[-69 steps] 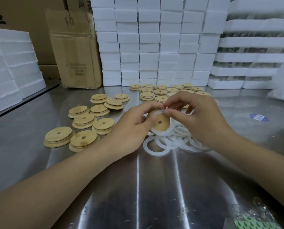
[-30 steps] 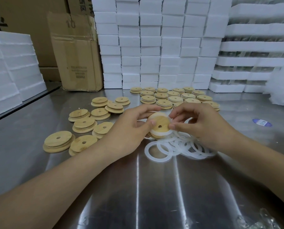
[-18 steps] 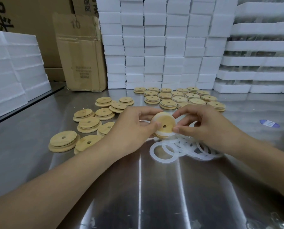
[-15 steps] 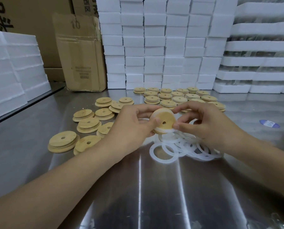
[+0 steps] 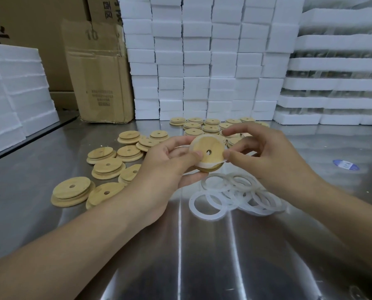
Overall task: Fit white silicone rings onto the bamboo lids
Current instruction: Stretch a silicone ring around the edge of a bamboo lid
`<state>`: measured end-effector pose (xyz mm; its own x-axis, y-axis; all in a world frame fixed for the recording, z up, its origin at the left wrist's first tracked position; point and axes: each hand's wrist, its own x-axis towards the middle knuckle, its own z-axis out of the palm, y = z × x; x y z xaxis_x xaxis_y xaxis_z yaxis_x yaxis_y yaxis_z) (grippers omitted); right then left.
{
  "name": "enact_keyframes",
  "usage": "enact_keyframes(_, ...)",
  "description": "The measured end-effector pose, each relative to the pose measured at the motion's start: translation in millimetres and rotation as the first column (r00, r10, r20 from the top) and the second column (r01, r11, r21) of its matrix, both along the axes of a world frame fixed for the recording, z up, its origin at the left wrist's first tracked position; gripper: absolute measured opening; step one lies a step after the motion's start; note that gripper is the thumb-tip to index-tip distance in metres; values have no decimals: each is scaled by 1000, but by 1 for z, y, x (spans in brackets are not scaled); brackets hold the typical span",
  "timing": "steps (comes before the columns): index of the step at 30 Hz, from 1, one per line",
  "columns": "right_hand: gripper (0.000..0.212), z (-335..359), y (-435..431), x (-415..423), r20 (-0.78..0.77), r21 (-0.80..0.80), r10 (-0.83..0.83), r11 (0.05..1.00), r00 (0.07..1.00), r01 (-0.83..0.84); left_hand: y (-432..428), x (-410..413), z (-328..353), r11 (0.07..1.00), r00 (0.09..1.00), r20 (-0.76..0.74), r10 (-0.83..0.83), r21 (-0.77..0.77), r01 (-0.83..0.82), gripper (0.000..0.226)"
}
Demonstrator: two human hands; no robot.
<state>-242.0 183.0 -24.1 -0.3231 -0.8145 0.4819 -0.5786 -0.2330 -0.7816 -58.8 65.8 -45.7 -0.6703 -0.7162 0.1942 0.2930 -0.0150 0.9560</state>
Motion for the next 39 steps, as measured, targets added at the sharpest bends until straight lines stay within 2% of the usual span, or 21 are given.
enact_keyframes(2, 30, 0, 1, 2, -70, 2, -29, 1000, 997, 29, 0, 0, -1, 998, 998, 55, -23, -63, 26, 33)
enact_keyframes(5, 32, -4, 1, 4, -176, 8, -47, 999, 983, 49, 2, 0, -4, 957, 982, 181, 52, -289, 3, 23)
enact_keyframes(7, 29, -7, 1, 5, -213, 28, -30, 999, 977, 37, 3, 0, -5, 946, 979, 186, 78, -323, -14, 17)
enact_keyframes(10, 30, -8, 0, 5, -220, 62, 12, 998, 975, 2, 5, 1, -3, 960, 985, 157, 72, -280, -25, 13)
enact_keyframes(16, 33, 3, 2, 3, 63, 27, 140, 990, 988, -142, 8, 0, 3, 996, 999, -7, 36, 87, -35, 20)
enact_keyframes(20, 35, 2, 2, 5, 126, 55, 99, 993, 987, -107, 9, 0, 3, 993, 999, -28, 26, 120, -22, 22)
enact_keyframes(23, 40, -3, 1, 10, 95, 81, 113, 989, 989, -121, 6, 0, 5, 993, 997, -79, 28, 119, -18, 25)
enact_keyframes(28, 37, -8, 0, 16, 106, 87, 100, 990, 989, -109, 6, 1, 4, 999, 998, -63, 21, 47, -18, 24)
enact_keyframes(33, 25, -8, 0, 10, 100, 3, 11, 1000, 995, -11, 3, -1, 0, 979, 994, 66, 83, -194, -69, 31)
enact_keyframes(36, 25, -10, -2, 10, 40, 21, 24, 999, 999, -24, 3, 0, -3, 953, 985, 124, 120, -293, -79, 23)
enact_keyframes(39, 28, -6, -1, 7, 29, 33, 76, 996, 997, -77, 2, 2, 0, 960, 986, 124, 110, -271, -73, 15)
